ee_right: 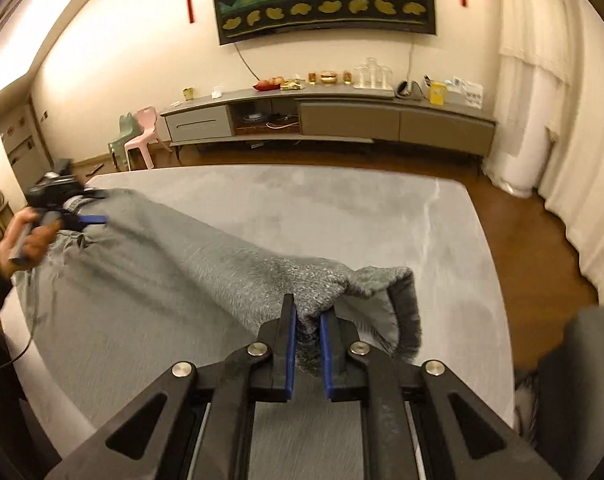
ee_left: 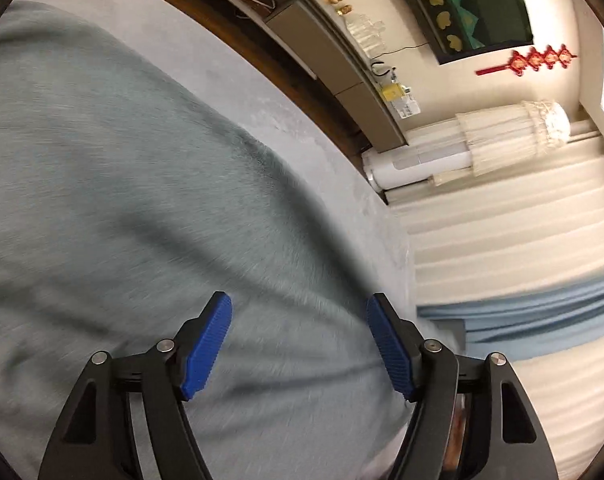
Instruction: Fold clothes
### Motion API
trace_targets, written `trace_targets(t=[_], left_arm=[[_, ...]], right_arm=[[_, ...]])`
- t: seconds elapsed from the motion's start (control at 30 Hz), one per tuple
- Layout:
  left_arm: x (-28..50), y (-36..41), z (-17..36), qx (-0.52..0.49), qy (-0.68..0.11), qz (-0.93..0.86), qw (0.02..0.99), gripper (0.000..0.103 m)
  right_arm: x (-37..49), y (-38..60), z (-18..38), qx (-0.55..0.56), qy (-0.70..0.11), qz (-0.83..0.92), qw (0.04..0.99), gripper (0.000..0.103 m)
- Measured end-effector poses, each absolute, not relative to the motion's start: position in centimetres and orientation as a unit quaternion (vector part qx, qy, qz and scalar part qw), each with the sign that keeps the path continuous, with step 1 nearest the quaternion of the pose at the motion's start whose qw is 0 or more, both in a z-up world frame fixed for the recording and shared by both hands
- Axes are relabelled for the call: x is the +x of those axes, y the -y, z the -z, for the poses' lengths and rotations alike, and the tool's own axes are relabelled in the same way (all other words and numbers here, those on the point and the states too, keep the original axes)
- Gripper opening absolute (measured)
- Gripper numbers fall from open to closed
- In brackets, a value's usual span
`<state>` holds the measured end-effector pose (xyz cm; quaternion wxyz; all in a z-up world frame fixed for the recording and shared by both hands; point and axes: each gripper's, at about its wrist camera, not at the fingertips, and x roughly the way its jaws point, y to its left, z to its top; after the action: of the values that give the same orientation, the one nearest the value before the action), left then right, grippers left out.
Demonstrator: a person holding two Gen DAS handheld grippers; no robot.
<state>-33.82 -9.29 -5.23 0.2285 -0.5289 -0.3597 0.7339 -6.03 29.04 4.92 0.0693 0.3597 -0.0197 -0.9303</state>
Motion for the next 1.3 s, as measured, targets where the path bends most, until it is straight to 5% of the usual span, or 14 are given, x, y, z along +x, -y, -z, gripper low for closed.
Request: trace_targets(t=[0.47, 0.5, 0.53, 0.57, 0.73, 0.9, 1.1, 1.3], left_arm=[[-36.4, 7.0, 8.4, -0.545, 0.394, -0.728, 0.137, 0.068], [-36.4, 7.9, 8.4, -0.540, 0.395, -0.732, 0.131, 0.052], [-36.7, 8.4, 8.2, -0.537, 0.388, -0.738, 0.127, 0.010], [-37.3, 8.3, 7.7, -0.535, 0.370, -0.749, 0.128, 0.001], [-35.3, 9.9, 0.5, -0.464, 0.363, -0.790, 0.171, 0.001], [-23.6, 12.3, -5.6, -0.411, 0.315, -0.820, 0.245, 0.001], [-12.6, 10.6, 4.4, -0.528, 0.229, -0.788, 0.219, 0.001], [-11.5, 9.7, 7.0, -0.530, 0.230, -0.790, 0.204, 0.001]], right_arm=[[-8.0, -28.6, 0.9, 0.349, 0.046, 0.934, 0.069, 0.015], [-8.6, -29.0, 0.9, 0.350, 0.046, 0.933, 0.068, 0.015], [-9.8, -29.5, 0.8, 0.354, 0.041, 0.932, 0.063, 0.015], [-11.1, -30.0, 0.4, 0.359, 0.033, 0.931, 0.057, 0.015], [-14.3, -30.9, -7.1, 0.300, -0.033, 0.952, 0.056, 0.015], [-5.5, -29.1, -9.8, 0.252, -0.112, 0.955, 0.113, 0.017], [0.8, -29.3, 4.3, 0.444, -0.079, 0.885, 0.112, 0.030], [5.9, -30.8, 3.5, 0.454, 0.010, 0.885, 0.097, 0.050]])
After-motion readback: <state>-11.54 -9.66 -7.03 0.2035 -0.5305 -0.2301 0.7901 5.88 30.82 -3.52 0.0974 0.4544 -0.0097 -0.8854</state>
